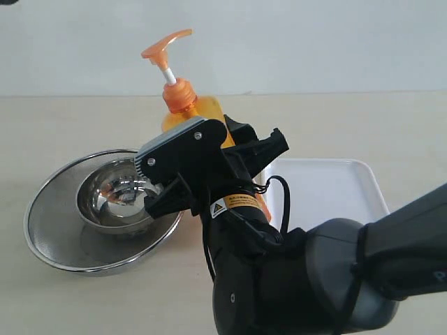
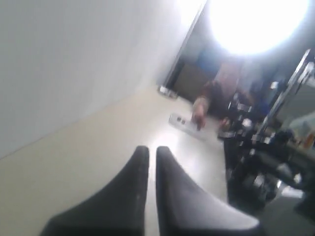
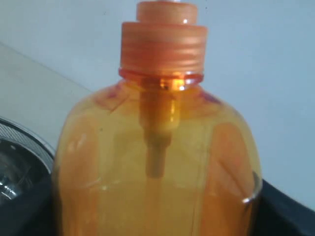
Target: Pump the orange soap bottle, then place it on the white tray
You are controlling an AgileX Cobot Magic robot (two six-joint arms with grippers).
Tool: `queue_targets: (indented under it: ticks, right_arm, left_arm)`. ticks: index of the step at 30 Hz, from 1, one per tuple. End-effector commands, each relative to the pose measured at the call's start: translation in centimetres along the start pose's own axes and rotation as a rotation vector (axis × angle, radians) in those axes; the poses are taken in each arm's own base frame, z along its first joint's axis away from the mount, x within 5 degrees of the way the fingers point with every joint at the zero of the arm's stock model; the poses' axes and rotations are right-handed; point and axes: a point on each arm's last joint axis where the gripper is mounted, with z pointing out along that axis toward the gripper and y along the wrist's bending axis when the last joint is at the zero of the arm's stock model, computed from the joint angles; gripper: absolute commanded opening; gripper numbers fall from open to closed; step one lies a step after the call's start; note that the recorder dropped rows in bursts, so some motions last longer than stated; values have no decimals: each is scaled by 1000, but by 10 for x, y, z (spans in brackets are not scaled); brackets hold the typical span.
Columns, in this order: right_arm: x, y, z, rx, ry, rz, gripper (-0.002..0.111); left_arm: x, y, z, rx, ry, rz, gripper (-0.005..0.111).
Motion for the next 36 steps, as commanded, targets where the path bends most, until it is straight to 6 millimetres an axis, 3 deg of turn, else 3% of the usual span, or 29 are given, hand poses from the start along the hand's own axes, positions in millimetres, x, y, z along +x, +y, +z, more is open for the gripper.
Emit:
queue_targets:
  ticks: [1,4,14,17,25,30,36]
  right_arm:
    - [-11,-6,0,48,-81,-4,0]
    - [-11,-6,0,48,-81,-4,0]
    - [-11,-6,0,48,-81,-4,0]
    - [-11,-6,0,48,-81,-4,0]
    - [-11,-7,0,50,-78,-3,0]
    - [-11,-7,0,51,-77,-2,0]
    - [-11,-7,0,51,-77,-2,0]
  left_arm:
    - [-34,-16,-7,72,-301,-117,5]
    - [-49,-24,-14,112,-427,-166,5]
    - [-63,-43,-24,62,-478,-139,5]
    - [-72,-42,-32,-60,-552,-182,5]
    - [-77,-19,-66,-661,-664,-305,5]
    - [-73,-9,-83,-989,-561,-82,5]
    - [-76,-8,-89,-1137,-415,257,5]
